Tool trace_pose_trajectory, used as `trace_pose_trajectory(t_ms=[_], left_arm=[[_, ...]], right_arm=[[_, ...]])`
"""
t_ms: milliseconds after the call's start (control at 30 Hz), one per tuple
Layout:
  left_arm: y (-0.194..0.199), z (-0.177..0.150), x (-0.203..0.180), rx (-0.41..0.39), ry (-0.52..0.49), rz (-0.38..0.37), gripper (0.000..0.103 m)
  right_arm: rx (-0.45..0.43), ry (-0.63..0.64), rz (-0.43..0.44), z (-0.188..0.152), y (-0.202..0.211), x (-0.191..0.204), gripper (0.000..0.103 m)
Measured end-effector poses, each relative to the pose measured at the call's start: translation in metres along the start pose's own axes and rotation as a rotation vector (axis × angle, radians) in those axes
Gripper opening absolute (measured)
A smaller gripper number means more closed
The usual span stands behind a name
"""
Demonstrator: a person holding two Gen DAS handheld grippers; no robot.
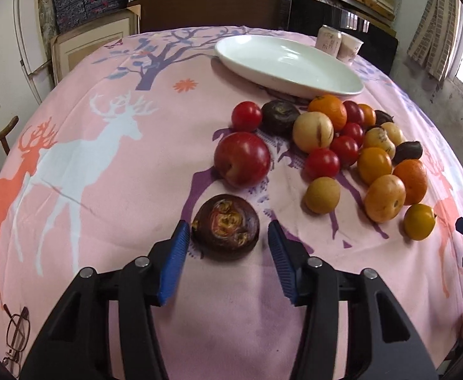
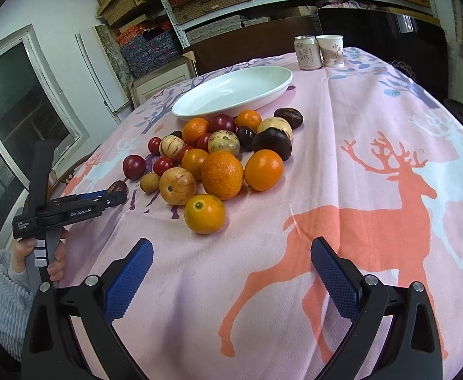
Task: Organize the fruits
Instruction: 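Grasp the dark mangosteen with the left tool while the right tool grasps an orange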
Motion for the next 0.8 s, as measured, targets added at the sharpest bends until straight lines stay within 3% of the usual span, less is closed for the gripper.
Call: trace_pose_trajectory(t_ms=[100, 167, 367, 433, 533, 800], left_arm=[[-0.005, 0.005, -0.001, -0.006, -0.007, -0.003, 0.051], [-0.008, 0.008, -0.003, -0.005, -0.023, 0.006, 0.051], [-0.003, 0.006, 0.002, -0.031, 0.013, -0.025, 0.045], [-0.002, 0.007, 0.005, -0.038, 0.030, -0.039, 0.043], [-0.001, 0.006, 0.006, -0.044, 0.037, -0.051, 0.042], [0.000, 0.005, 0.006, -0.050, 0.043, -0.078, 0.042]], right_arm=[[-0.010, 0.034, -0.022, 0.003, -0.003, 0.011, 0.100], [-0.013, 0.064, -0.041, 0.007, -0.006, 0.021, 0.093], [0.032, 0.133, -0.059, 0.009, -0.025, 0.044, 0.070], [0.045, 0.139, -0.062, 0.010, -0.030, 0.049, 0.052], [0.083, 0.130, -0.073, 0.010, -0.042, 0.049, 0.042], [0.112, 0.076, -0.023, 0.010, -0.050, 0.045, 0.038]])
Point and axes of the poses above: each gripper's, at about its wrist camera, not at the fingertips, and y roughly against the way its jaws point, x to its left, z to its top, the point moved 6 cm from there along -y, roughly the way its jaws point, and after that the axes turned 15 degrees about -z, right-handed, at the moved point
